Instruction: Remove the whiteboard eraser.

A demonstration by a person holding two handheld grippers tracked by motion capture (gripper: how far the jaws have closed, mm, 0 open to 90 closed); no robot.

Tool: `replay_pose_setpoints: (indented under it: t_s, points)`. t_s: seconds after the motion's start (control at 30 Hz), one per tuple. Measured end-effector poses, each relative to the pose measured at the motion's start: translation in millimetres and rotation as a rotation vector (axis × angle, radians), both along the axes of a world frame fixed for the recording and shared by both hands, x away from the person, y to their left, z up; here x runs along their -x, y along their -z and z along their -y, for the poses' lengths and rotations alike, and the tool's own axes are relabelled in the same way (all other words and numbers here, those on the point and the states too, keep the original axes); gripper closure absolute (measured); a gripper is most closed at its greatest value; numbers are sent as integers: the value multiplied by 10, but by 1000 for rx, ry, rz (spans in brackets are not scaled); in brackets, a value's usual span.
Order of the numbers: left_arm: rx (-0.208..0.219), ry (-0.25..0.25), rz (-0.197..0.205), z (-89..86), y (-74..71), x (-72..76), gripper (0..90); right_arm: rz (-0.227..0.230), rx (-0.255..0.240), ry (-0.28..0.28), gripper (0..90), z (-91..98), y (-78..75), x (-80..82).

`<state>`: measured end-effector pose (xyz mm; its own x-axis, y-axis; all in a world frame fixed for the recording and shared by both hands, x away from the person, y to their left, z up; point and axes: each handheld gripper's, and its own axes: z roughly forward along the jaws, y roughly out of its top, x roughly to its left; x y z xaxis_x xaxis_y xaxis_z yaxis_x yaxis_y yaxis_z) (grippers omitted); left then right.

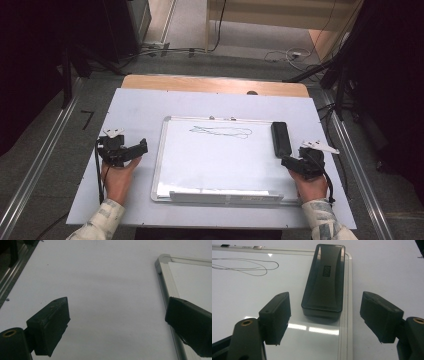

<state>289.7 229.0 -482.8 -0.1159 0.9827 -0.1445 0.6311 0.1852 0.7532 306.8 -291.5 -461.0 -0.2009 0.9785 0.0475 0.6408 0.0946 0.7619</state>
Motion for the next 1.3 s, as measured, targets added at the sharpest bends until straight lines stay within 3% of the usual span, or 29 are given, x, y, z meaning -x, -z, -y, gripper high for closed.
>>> replay_pose_setpoints:
  t_s: [0.07, 0.23, 0.53, 0.9, 1.3]
  points:
    - [23, 8, 5, 2, -16, 33, 60, 1, -1, -4, 231, 1, -3, 5]
    - [32, 22, 21, 28, -38, 75, 60, 3, 1, -6, 230, -14, -1, 5]
    - [22, 31, 16, 52, -17, 57, 60, 10, -5, -5, 230, -31, -10, -39]
    - [26, 43, 15, 62, -12, 46, 60, 20, -4, 6, 227, -51, -29, -198]
    - [27, 45, 17, 70, -6, 37, 60, -3, 9, 0, 232, -157, 10, -426]
